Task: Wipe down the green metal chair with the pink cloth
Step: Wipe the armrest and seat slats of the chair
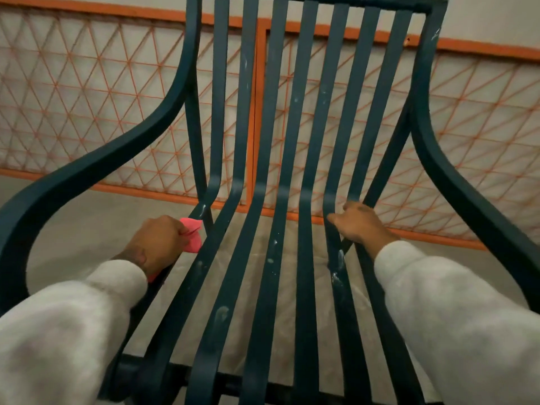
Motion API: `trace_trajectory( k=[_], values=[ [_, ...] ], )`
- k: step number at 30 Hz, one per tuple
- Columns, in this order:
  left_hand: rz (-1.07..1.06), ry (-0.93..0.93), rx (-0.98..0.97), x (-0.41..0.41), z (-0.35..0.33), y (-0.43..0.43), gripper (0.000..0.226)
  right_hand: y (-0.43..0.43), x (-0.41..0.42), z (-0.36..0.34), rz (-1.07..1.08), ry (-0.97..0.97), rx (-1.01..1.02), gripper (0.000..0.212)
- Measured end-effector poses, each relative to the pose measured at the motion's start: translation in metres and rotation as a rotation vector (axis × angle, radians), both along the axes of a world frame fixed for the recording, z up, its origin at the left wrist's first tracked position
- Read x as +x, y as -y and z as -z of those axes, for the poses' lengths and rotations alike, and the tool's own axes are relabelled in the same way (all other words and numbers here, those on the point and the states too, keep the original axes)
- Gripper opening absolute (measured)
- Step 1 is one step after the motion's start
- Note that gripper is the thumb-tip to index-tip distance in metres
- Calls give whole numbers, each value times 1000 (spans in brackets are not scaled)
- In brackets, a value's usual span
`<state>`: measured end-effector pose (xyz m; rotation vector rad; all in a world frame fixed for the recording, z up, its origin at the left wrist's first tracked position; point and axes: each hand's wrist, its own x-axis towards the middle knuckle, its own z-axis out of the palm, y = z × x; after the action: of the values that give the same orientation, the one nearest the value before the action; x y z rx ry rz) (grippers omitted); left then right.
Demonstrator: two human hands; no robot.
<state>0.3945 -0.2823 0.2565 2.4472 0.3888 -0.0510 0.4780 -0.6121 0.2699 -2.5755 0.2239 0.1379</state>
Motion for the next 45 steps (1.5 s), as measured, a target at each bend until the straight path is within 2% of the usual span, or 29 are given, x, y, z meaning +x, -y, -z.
trace_trajectory(
  k=[2,6,11,16,24,33,36,41,43,45],
  values=[
    [-5,2,-33,10,1,1,20,0,7,5,-53,-99,-55,41],
    [-4,16,-25,33,6,-1,20,-17,15,18,-145,-238,-247,81],
    [54,67,150,73,20,-7,21,-14,25,24,-196,-213,-192,68],
    [80,92,310,116,22,1,23,-16,29,24,-183,-236,-274,75],
    [80,86,313,150,23,9,21,-17,22,22,-171,-222,-227,83],
    [89,-14,310,85,19,-1,13,-21,17,21,-159,-236,-243,86],
    [51,-31,170,63,12,-5,18,-21,16,18,-167,-240,-244,84],
    [-77,-38,60,94,17,-8,24,-19,19,20,-187,-230,-270,88],
    [-49,-10,89,110,17,-3,23,-18,22,23,-182,-229,-284,92],
    [-14,30,220,125,16,5,19,-16,24,25,-180,-235,-283,94]
  ],
)
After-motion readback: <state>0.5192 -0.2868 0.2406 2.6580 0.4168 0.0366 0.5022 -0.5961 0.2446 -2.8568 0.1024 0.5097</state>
